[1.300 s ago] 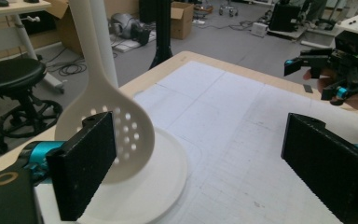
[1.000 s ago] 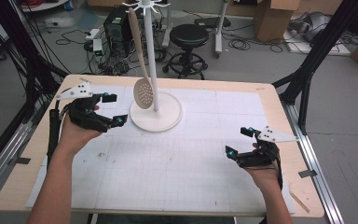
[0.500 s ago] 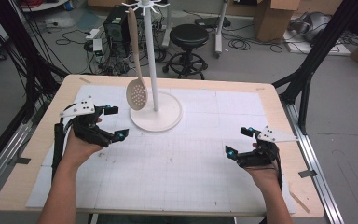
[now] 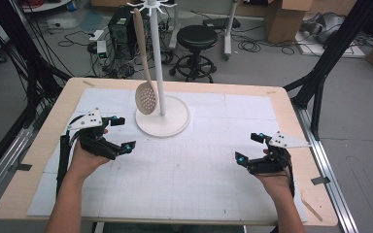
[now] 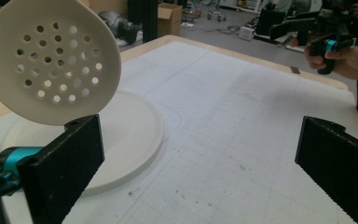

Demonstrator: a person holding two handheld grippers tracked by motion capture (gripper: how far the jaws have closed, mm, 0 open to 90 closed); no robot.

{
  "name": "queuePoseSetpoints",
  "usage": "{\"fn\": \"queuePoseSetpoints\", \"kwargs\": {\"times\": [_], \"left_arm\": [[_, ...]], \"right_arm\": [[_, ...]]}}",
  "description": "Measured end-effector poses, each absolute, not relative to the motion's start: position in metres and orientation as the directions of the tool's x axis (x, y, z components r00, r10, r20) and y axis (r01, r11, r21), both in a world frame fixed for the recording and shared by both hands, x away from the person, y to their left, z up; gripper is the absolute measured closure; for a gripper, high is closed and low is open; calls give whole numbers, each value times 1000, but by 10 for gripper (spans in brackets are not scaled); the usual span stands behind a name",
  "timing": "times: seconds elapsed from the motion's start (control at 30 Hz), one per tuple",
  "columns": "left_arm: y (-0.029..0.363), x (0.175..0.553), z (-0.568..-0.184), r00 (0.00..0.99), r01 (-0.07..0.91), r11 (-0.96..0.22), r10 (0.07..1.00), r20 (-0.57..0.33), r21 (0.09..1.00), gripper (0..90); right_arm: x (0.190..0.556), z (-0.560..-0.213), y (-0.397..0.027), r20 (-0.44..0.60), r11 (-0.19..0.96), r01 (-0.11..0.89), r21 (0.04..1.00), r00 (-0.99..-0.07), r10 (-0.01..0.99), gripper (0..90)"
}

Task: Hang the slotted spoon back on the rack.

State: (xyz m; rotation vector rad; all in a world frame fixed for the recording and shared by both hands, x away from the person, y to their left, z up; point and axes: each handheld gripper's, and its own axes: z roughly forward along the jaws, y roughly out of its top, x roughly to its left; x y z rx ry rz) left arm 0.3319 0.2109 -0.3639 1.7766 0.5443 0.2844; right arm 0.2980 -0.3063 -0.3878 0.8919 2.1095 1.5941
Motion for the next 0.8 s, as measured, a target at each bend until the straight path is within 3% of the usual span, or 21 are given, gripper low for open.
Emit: {"fn": "queuePoseSetpoints", "kwargs": {"times": [0.8], "left_arm": [[208,332,-367,863,212,-218,499,-78,953,16]], "right_arm": [[298,-388,-304,87,180,272,945,-742,664,8]]}}
